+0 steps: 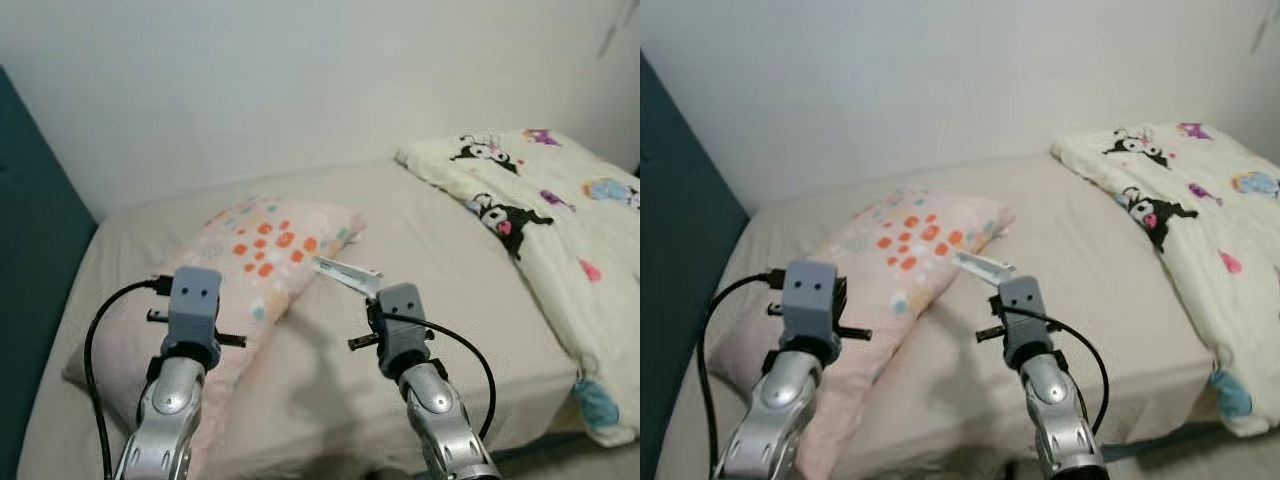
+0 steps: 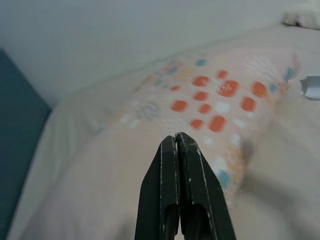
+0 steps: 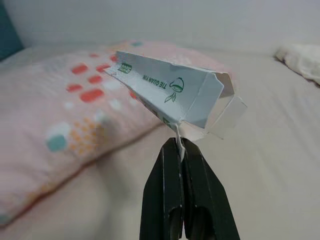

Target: Clean up the room

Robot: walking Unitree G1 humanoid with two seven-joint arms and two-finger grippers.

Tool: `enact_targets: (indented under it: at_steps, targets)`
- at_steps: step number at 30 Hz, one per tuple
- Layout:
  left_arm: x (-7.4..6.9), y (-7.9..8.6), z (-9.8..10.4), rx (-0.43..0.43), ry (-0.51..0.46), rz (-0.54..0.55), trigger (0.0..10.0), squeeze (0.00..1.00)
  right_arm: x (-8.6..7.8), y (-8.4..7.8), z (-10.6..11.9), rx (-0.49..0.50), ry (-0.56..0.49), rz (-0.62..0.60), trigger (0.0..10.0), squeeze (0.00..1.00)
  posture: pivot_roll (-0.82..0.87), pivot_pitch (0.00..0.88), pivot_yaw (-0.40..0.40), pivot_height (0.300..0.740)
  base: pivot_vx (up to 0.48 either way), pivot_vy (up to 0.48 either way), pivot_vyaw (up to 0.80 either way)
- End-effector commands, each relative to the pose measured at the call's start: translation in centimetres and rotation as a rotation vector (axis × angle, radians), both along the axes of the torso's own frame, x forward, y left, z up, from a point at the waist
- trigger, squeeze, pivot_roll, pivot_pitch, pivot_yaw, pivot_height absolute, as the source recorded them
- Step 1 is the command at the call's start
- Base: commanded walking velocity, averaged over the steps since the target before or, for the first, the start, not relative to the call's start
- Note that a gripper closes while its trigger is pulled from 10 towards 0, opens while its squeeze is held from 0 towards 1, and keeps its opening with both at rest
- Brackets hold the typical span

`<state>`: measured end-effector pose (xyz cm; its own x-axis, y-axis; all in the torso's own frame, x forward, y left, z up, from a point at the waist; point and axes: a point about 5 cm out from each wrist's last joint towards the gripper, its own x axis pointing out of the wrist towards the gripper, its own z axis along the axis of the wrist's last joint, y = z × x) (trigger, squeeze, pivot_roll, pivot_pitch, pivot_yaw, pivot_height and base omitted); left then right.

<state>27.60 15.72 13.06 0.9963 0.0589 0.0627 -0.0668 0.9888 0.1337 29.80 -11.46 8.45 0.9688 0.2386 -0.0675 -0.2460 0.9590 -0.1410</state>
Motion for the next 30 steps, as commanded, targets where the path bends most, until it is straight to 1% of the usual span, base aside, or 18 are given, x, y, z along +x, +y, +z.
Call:
enact_targets:
  at_steps: [1,7,11,12,14,21,22,23,24,25,26,27,29,30]
  targets:
    - [-0.3,0.3,0.0,-0.001,0.004,0.008,10.0,0.0,-0.2,0.4,-0.1,-0.003,0.006,0.012,10.0,0.0,-0.06,0.011,0.023,0.684,0.0,0.0,0.0]
    - [-0.5,0.0,0.1,0.017,-0.008,-0.005,10.0,0.0,-0.6,0.5,-0.5,0.005,0.029,0.015,10.0,0.0,-0.05,0.011,0.019,0.704,0.0,0.0,0.0]
    - [-0.3,-0.2,0.8,0.035,-0.023,-0.024,10.0,0.0,-0.8,0.6,-0.8,0.013,0.043,0.023,10.0,0.0,-0.04,0.01,0.025,0.719,0.0,0.0,0.0]
    - [-0.1,-0.2,1.1,0.043,-0.029,-0.028,10.0,0.0,-0.9,0.7,-0.8,0.018,0.045,0.03,10.0,0.0,-0.02,0.004,0.039,0.724,0.0,0.0,0.0]
    - [0.1,-0.1,1.8,0.057,-0.043,-0.035,10.0,0.0,-0.8,1.0,-0.9,0.025,0.046,0.043,10.0,0.0,-0.02,0.004,0.042,0.734,0.0,0.0,0.0]
    - [0.4,0.0,2.9,0.082,-0.062,-0.047,10.0,0.0,-0.8,1.3,-0.8,0.026,0.034,0.056,10.0,0.0,0.0,0.002,0.05,0.738,0.0,0.0,0.0]
    - [0.4,0.0,2.8,0.081,-0.058,-0.053,10.0,0.0,-0.8,1.2,-0.9,0.028,0.039,0.049,10.0,0.0,-0.01,0.002,0.034,0.738,0.0,0.0,0.0]
    - [0.4,0.1,2.4,0.058,-0.052,-0.056,10.0,0.0,-0.8,1.1,-1.2,0.032,0.051,0.035,10.0,0.0,-0.01,0.002,0.04,0.738,0.0,0.0,0.0]
    - [0.4,0.1,2.4,0.058,-0.052,-0.056,10.0,0.0,-0.8,1.1,-1.2,0.032,0.051,0.035,10.0,0.0,-0.01,0.002,0.04,0.738,0.0,0.0,0.0]
    - [0.4,0.1,1.6,0.057,-0.042,-0.059,10.0,0.0,-1.0,1.1,-1.6,0.029,0.065,0.029,10.0,0.0,-0.04,0.0,0.023,0.738,0.0,0.0,0.0]
    - [0.4,0.2,1.1,0.058,-0.035,-0.06,10.0,0.0,-1.0,1.2,-1.9,0.026,0.074,0.026,10.0,0.0,-0.04,0.0,0.023,0.738,0.0,0.0,0.0]
    - [0.1,0.5,-0.5,0.029,0.001,-0.035,10.0,0.0,-1.2,1.0,-2.8,0.007,0.116,0.005,10.0,0.0,-0.06,0.0,0.008,0.738,0.0,0.0,0.0]
    - [0.1,0.5,-0.9,0.019,0.011,-0.027,10.0,0.0,-1.3,0.9,-3.0,0.003,0.127,-0.001,10.0,0.0,-0.06,0.0,0.008,0.738,0.0,0.0,0.0]
    - [-0.1,0.6,-1.7,0.004,0.037,-0.015,10.0,0.0,-1.4,0.8,-3.5,0.001,0.156,-0.007,10.0,0.0,-0.08,0.0,0.006,0.738,0.0,0.0,0.0]
